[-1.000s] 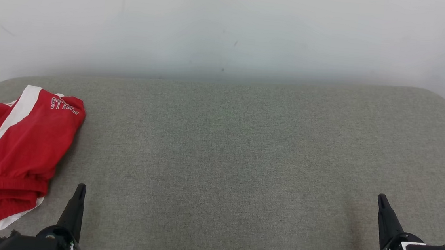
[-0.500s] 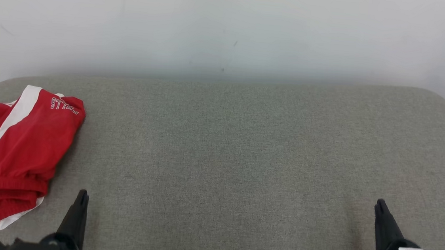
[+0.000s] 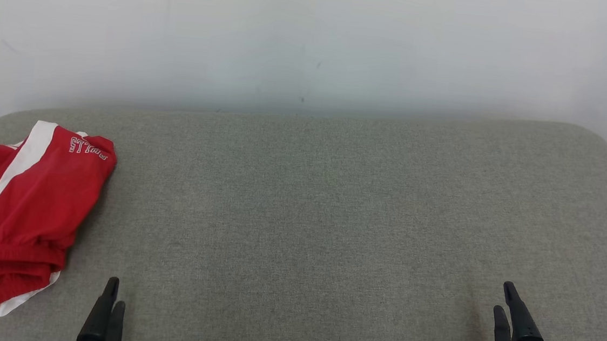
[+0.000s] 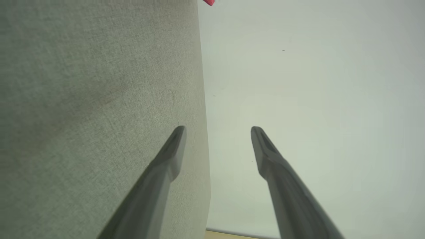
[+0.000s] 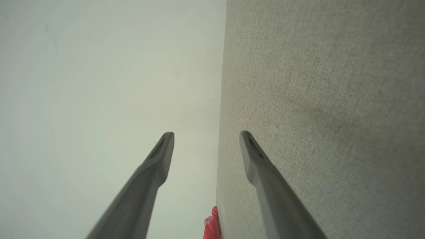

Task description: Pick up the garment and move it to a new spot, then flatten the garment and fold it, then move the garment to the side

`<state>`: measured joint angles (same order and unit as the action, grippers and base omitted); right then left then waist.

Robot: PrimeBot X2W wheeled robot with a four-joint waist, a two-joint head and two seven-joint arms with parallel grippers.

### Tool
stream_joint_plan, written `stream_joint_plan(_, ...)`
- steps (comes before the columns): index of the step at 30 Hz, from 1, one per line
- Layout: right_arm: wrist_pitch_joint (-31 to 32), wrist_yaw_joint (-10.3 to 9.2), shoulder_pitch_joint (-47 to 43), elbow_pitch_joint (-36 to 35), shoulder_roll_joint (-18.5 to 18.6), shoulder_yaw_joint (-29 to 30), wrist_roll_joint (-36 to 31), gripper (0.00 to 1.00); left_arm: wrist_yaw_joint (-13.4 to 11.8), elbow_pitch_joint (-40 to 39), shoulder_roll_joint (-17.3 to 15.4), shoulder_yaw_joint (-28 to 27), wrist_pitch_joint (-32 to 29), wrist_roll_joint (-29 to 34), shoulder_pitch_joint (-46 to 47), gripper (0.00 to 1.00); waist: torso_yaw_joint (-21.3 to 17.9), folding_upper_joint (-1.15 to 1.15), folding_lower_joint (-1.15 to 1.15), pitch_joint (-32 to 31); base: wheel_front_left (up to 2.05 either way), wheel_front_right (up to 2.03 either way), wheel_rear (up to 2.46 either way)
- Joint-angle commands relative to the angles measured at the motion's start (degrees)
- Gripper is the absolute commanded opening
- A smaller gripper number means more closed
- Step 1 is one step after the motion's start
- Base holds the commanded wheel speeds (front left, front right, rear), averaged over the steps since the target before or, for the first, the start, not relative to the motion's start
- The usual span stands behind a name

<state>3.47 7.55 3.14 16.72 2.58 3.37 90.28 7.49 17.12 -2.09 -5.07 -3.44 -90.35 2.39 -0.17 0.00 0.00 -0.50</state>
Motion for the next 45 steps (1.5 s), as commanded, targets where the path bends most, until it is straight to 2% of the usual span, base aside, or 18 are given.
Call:
stream_joint_plan(1, -0.48, -0.01, 0.8, -1.04, 0.16, -0.44, -0.93, 1.0, -0.05, -0.94, -0.26, 0.01, 0.45, 1.28, 0.36, 1.0, -0.01, 0.0, 0.0, -0.07, 0.0, 0.0, 0.0)
stream_joint_plan(11, -3.04, -0.02, 0.4, -0.77, 0.2, -1.79, -12.75, 1.0, -1.3, -1.8, -0.35, 0.15, 3.01, 9.73, -0.89, 1.0, 0.06, 0.0, 0.0, -0.81, 0.0, 0.0, 0.0)
stream_joint_plan(29, -6.97, -0.04, -0.41, 0.77, 0.25, -4.63, -34.14, 1.0, -3.13, -4.95, -0.51, 3.26, 6.95, 32.2, -3.88, 1.0, 0.01, 0.0, 0.0, -2.06, 0.0, 0.0, 0.0)
stream_joint_plan(45, -9.91, -0.05, 0.2, 1.4, 0.3, -5.97, -47.57, 1.0, -4.3, -6.43, -0.62, 5.0, 9.89, 48.0, -4.61, 1.0, 0.16, 0.0, 0.0, -2.8, 0.0, 0.0, 0.0)
